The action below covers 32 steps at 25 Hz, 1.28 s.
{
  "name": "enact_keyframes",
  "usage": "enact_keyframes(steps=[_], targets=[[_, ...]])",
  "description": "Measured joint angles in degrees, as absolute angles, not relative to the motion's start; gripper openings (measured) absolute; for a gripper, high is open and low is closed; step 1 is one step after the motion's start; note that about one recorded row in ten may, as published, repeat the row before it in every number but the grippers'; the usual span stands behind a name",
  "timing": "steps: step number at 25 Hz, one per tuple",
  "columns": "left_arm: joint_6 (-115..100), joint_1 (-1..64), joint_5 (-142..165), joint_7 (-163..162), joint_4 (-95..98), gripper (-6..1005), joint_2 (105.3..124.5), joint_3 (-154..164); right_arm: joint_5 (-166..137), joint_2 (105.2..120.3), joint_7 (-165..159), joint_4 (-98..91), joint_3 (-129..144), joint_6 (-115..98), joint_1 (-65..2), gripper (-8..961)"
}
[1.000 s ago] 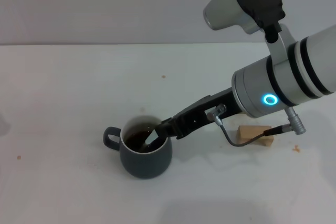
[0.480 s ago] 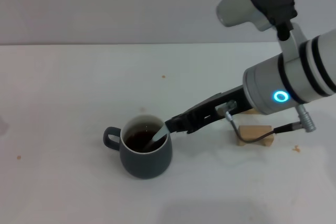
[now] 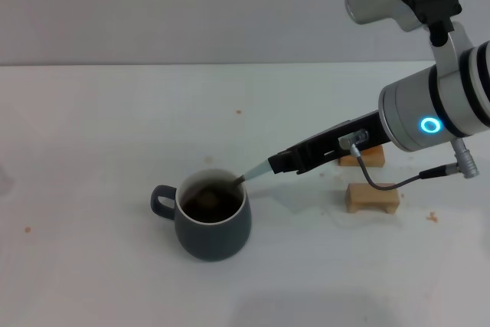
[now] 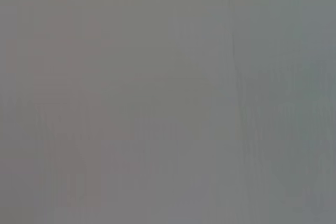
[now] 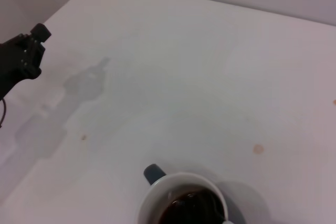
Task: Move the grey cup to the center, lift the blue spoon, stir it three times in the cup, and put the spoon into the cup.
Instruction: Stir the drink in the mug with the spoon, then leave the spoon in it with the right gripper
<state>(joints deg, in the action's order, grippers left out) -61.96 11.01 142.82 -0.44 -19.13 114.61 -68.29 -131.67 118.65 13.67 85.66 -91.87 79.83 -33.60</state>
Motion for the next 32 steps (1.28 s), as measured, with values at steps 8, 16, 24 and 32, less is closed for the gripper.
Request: enact_keyframes(steps=[8,16,24,32], targets=[[-62.0,11.3,142.8,-0.4,-18.6,-2,114.82,-68.3,-129.8,118.93,16.2,83.0,-91.1,78.5,-34.7,94],[-62.0,11.3,142.8,-0.4,-18.5,-2,114.93,-68.3,-125.8,118.99,18.9,79.8,-90.1,76.7,-35.0,85],[-62.0,11.1,142.8,-0.4,-18.5,-2,114.97,-68.4,-124.9,119.0,20.5,81.7,-90.1,76.6,-34.1,136],[-62.3,10.9,142.8,-0.4,-18.5,-2,115.01,-68.4,-124.0,119.0,22.2,88.3,-90.1,76.0,-31.5,244]])
